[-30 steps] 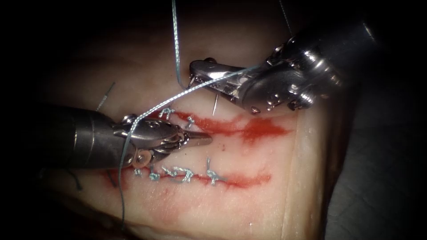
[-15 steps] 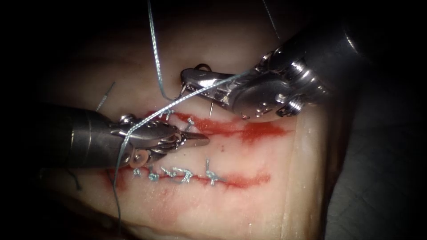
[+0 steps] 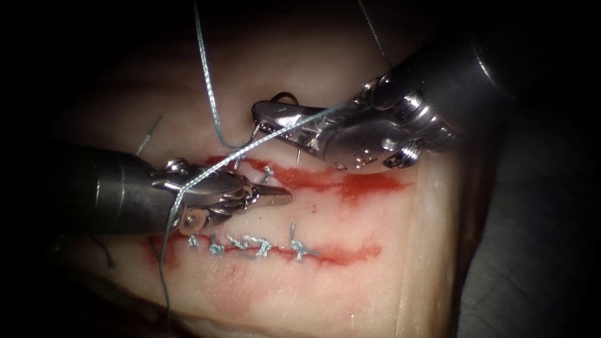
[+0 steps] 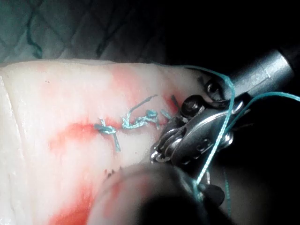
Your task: Wound Closure
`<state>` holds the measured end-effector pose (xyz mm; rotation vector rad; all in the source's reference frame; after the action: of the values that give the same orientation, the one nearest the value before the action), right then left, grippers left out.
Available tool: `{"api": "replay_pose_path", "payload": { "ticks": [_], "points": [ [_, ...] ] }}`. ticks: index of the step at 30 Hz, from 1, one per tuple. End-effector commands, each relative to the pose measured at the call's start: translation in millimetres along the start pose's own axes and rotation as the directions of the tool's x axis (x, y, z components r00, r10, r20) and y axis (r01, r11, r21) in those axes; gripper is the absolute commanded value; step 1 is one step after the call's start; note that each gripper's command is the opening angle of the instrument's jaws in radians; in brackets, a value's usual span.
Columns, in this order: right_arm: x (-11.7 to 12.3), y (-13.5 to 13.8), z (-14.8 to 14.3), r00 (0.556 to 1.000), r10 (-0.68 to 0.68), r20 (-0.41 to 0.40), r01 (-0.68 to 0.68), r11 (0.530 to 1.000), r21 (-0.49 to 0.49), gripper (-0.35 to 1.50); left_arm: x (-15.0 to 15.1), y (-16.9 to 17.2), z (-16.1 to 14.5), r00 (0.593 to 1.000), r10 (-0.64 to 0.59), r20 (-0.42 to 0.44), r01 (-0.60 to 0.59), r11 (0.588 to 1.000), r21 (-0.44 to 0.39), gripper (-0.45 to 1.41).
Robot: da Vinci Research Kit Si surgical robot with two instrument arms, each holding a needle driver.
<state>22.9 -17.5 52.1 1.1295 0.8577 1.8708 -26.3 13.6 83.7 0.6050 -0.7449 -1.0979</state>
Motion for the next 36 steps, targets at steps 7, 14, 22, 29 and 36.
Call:
{"api": "replay_pose_path", "payload": {
  "ticks": [7,14,22,29,36],
  "points": [
    [-0.4,0.4,1.1,1.0,-0.006,0.004,0.006,1.0,-0.009,-0.35,-0.1,0.2,0.7,1.0,-0.004,0.0,0.004,1.0,0.001,-0.45],
    [-0.7,0.7,1.2,1.0,-0.017,0.011,0.017,1.0,-0.021,-0.35,-0.1,0.2,0.7,1.0,-0.01,0.0,0.01,1.0,0.001,-0.45],
    [-1.4,1.4,1.5,0.999,-0.031,0.026,0.031,0.999,-0.036,-0.35,-0.1,0.2,0.6,1.0,-0.01,0.0,0.01,1.0,0.002,-0.45],
    [-1.7,1.1,1.7,0.999,0.019,0.028,-0.018,1.0,-0.016,-0.35,-0.1,0.2,0.7,1.0,-0.01,0.0,0.01,1.0,0.001,-0.45],
    [-1.6,1.0,1.6,0.997,0.072,0.024,-0.072,0.997,0.006,-0.35,0.0,0.2,0.8,1.0,-0.01,0.001,0.01,1.0,-0.001,-0.45]
  ]
}}
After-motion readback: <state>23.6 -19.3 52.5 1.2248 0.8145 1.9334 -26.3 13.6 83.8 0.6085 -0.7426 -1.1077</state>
